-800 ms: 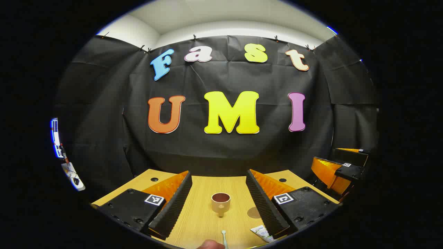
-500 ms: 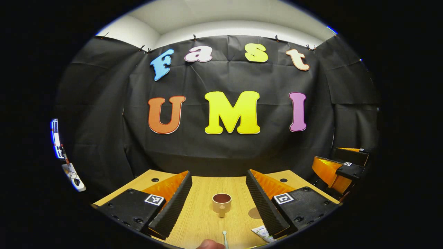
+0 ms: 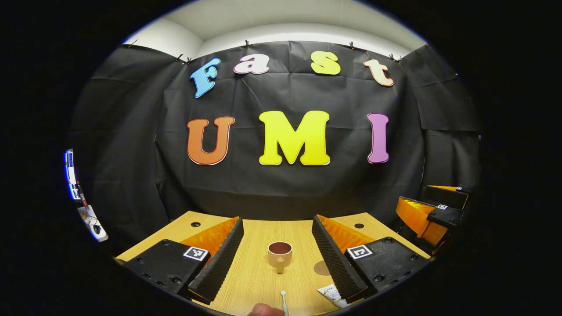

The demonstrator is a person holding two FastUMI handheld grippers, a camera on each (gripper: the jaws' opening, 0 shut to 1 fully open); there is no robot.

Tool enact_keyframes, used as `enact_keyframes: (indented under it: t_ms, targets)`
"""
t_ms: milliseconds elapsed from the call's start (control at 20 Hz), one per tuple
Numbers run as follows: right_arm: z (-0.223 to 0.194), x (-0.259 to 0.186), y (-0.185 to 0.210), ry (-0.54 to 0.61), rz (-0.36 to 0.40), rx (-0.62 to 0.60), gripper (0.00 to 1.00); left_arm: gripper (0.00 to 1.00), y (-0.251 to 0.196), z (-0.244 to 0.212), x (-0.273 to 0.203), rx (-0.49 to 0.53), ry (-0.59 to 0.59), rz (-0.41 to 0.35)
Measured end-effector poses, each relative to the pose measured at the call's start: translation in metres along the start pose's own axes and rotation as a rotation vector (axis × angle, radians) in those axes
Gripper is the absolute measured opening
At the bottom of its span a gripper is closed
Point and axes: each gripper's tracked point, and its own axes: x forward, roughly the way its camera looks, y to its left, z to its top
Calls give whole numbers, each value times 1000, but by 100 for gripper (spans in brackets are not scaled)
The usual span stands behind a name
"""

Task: Put the toothbrush and toothpaste on the desktop into the cup, then pick up the cup and place it on the coaster on the desktop.

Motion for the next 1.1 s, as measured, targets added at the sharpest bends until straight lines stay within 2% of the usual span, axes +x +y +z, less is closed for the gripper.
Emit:
enact_keyframes:
  t_ms: [250, 350, 550, 700, 850, 950, 1100]
  targets:
    - [-13, 5, -2, 42, 6, -13, 95, 99, -1, -13, 0, 3, 42, -6]
    - [-23, 5, -2, 70, 15, -19, 97, 99, -1, -23, 0, 4, 72, -12]
    - [-50, 2, -3, 141, 35, -29, 95, 99, -2, -51, -4, -10, 158, -16]
    - [-90, -3, -1, 256, 68, -42, 98, 99, -4, -86, -14, -12, 267, -24]
    - [-137, -14, 4, 398, 108, -62, 95, 99, -1, -131, -29, -35, 410, -16]
    - [-158, -20, 7, 456, 127, -66, 98, 99, -2, -151, -35, -65, 474, -16]
    - [-181, -28, 11, 497, 145, -86, 95, 100, -1, -175, -41, -98, 522, -7]
